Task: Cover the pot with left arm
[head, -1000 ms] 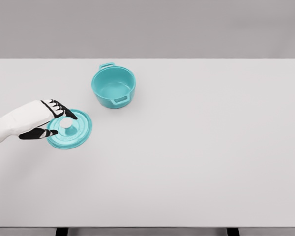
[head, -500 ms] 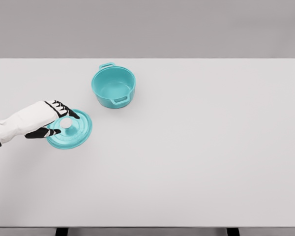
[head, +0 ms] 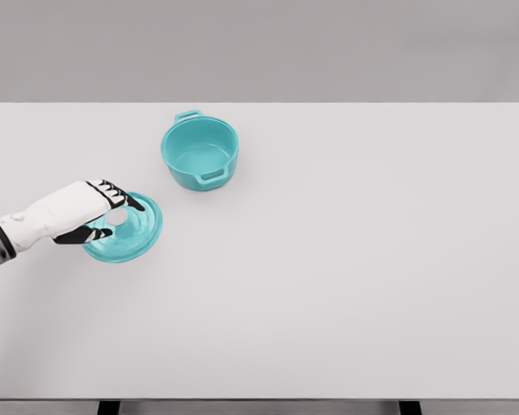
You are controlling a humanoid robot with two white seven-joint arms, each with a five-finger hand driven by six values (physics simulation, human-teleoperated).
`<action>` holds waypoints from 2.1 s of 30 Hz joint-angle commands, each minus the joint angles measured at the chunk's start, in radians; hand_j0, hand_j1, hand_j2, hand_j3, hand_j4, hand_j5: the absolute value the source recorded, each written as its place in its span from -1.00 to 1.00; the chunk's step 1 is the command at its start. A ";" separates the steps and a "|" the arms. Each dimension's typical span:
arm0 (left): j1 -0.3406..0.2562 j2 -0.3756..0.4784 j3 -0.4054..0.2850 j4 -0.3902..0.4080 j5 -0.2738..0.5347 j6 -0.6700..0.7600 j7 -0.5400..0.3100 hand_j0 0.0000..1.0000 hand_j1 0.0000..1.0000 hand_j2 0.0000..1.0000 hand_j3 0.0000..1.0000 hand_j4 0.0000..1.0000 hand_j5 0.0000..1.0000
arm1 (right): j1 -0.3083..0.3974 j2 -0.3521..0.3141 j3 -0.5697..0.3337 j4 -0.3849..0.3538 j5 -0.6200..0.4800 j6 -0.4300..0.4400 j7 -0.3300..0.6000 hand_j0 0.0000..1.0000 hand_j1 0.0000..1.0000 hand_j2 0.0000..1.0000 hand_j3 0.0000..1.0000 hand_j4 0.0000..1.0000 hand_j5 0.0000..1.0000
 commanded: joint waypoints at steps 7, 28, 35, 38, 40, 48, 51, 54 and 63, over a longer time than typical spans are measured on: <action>-0.008 -0.005 0.000 0.029 -0.012 0.001 0.000 0.47 0.47 0.47 0.47 0.47 0.47 | 0.000 0.000 0.000 -0.001 0.000 0.000 0.000 1.00 1.00 1.00 1.00 1.00 1.00; -0.041 -0.008 -0.050 0.069 -0.007 0.001 0.003 0.27 0.27 0.27 0.27 0.27 0.27 | 0.000 0.000 0.000 0.001 0.000 0.000 0.000 1.00 1.00 1.00 1.00 1.00 1.00; -0.041 -0.007 -0.050 0.069 -0.004 0.001 0.003 0.10 0.10 0.10 0.10 0.10 0.10 | 0.000 0.000 0.000 -0.001 0.000 0.000 0.000 1.00 1.00 1.00 1.00 1.00 1.00; -0.041 -0.007 -0.049 0.069 -0.003 0.001 0.005 0.08 0.08 0.08 0.08 0.08 0.08 | 0.000 0.000 0.000 0.001 0.000 0.000 0.000 1.00 1.00 1.00 1.00 1.00 1.00; -0.041 -0.007 -0.049 0.068 -0.001 0.001 0.005 0.05 0.05 0.05 0.05 0.05 0.05 | 0.000 0.000 0.000 -0.001 0.000 0.000 0.000 1.00 1.00 1.00 1.00 1.00 1.00; -0.041 -0.001 -0.049 0.060 0.002 0.001 0.005 0.01 0.01 0.01 0.01 0.01 0.01 | 0.000 0.000 0.000 0.001 0.000 0.000 0.000 1.00 1.00 1.00 1.00 1.00 1.00; -0.041 0.005 -0.046 0.055 0.007 0.001 0.005 0.01 0.01 0.01 0.01 0.01 0.01 | 0.000 0.000 0.000 -0.001 0.000 0.000 0.000 1.00 1.00 1.00 1.00 1.00 1.00; -0.041 0.012 -0.040 0.040 0.016 0.001 0.005 0.01 0.01 0.01 0.01 0.01 0.01 | 0.000 0.000 0.000 -0.001 0.000 0.000 0.000 1.00 1.00 1.00 1.00 1.00 1.00; -0.058 0.124 -0.047 0.005 0.083 0.001 0.014 0.02 0.02 0.02 0.02 0.02 0.02 | 0.000 0.000 0.000 0.001 0.000 0.000 0.000 1.00 1.00 1.00 1.00 1.00 1.00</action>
